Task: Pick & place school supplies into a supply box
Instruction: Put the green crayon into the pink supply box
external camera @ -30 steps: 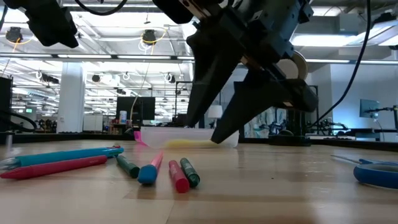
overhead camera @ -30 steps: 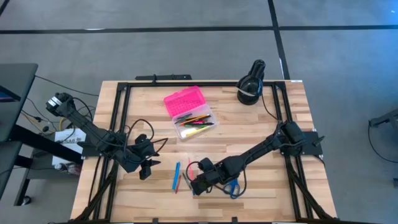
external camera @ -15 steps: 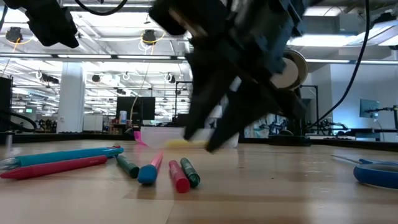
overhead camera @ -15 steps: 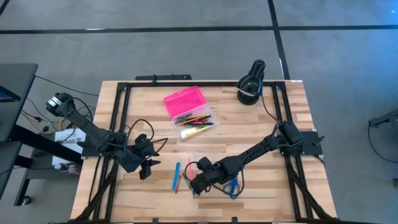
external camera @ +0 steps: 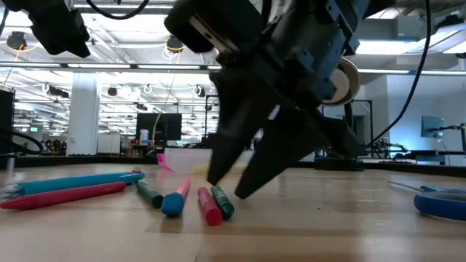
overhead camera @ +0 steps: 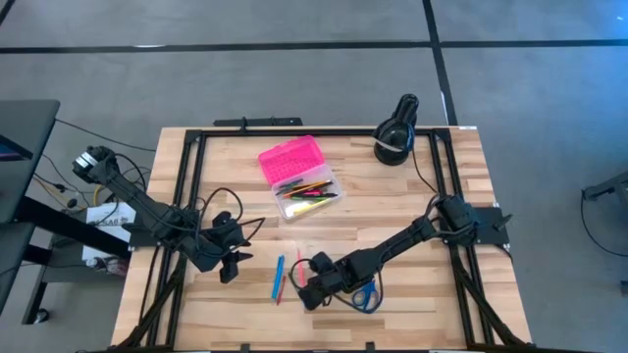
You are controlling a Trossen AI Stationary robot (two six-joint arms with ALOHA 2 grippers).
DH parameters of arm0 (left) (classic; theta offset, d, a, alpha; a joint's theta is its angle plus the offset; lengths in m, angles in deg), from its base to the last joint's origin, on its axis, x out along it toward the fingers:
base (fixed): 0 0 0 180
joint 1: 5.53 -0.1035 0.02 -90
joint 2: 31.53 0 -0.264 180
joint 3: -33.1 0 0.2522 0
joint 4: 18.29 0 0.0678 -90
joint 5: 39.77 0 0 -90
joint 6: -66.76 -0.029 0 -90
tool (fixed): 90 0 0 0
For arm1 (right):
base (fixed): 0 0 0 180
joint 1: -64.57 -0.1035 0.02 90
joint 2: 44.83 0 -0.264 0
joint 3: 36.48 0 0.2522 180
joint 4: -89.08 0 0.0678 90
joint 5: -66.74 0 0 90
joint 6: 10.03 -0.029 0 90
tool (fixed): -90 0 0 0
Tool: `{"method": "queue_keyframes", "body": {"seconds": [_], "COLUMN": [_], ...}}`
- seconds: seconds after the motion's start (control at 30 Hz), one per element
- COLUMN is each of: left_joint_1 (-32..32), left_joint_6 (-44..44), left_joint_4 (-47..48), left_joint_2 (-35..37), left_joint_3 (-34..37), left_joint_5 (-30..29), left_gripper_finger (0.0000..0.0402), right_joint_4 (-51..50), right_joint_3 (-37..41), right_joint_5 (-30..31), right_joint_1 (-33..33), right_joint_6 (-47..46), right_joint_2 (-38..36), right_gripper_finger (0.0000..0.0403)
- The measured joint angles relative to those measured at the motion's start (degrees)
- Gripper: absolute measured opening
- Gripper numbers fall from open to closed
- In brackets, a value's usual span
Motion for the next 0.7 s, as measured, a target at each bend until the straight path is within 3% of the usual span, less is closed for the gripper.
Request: {"method": "queue_keyframes", "body": {"seconds": [0.7], "left_joint_1": [0.0], "left_joint_6": [-0.02], "left_joint_4": [0.8], "left_joint_2": [0.01], "left_joint_3": [0.0], "left_joint_5": [-0.15], "left_gripper_finger": [0.0153], "right_joint_4": [0.75], "right_joint_3": [0.02], "right_joint_5": [0.59], "right_joint_1": [-0.15], "right_joint_6": [-1.58], "right_joint_2": [0.02], "right_gripper_finger": [0.0118]}}
